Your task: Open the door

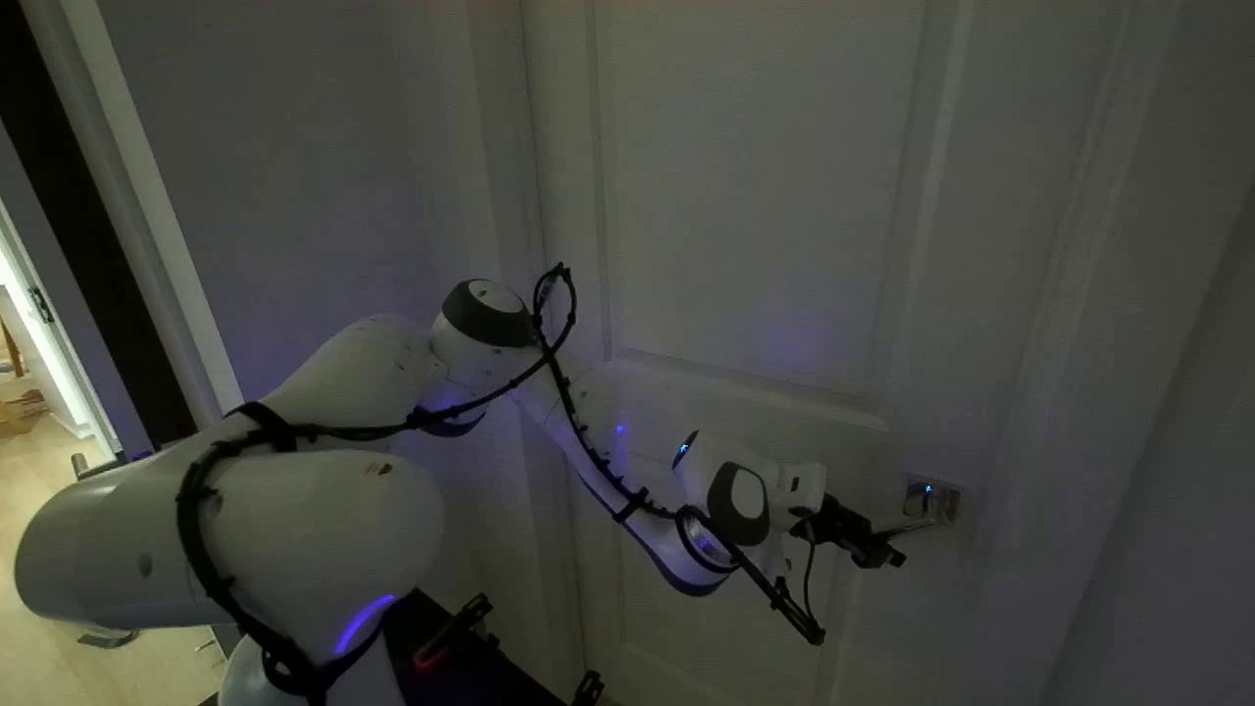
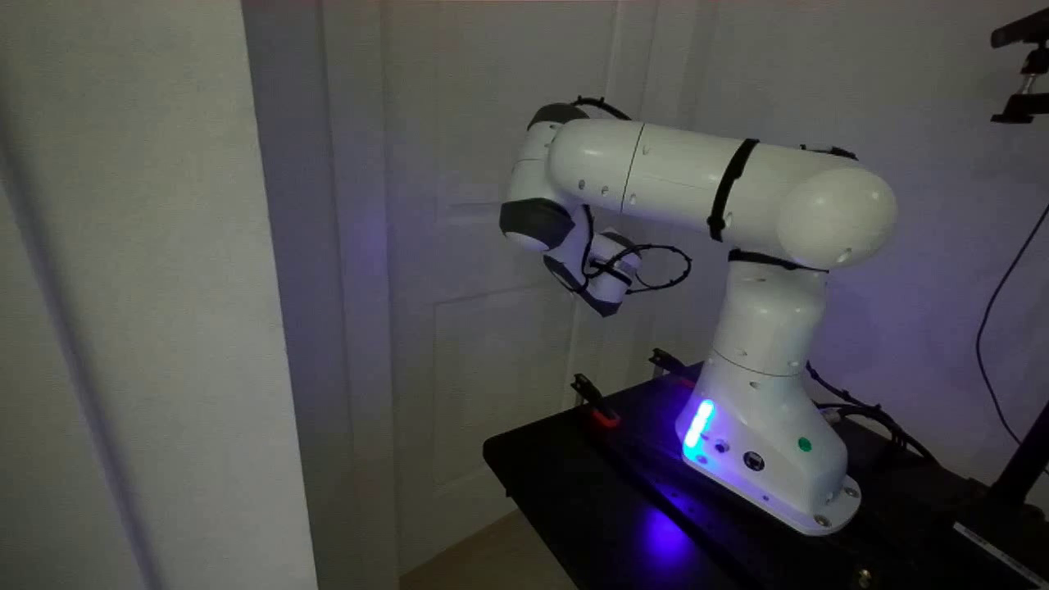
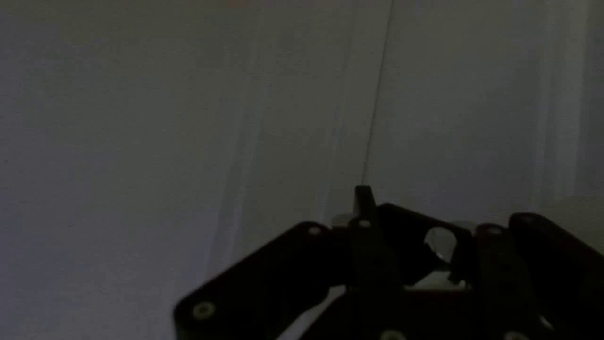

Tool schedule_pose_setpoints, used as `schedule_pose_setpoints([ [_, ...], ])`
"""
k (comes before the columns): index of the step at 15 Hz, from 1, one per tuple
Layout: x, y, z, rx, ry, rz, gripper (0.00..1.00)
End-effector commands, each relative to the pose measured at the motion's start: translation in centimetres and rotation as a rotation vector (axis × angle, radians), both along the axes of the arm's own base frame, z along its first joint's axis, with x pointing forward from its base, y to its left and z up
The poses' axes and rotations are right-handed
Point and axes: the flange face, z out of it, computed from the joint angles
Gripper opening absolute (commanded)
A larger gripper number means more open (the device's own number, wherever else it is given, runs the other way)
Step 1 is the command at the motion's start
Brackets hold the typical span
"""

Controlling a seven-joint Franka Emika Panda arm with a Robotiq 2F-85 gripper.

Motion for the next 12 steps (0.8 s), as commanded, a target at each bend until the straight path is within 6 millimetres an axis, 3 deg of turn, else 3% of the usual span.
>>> schedule_pose_setpoints([
  [1, -2.8, -3.3, 2.5, -0.067, -0.007, -0.059, 0.01],
  [6, -0.7, -2.6, 3.6, -0.076, -0.068, -0.045, 0.01],
  [12, -0.4, -2.7, 3.4, -0.064, -0.095, -0.057, 0.01],
])
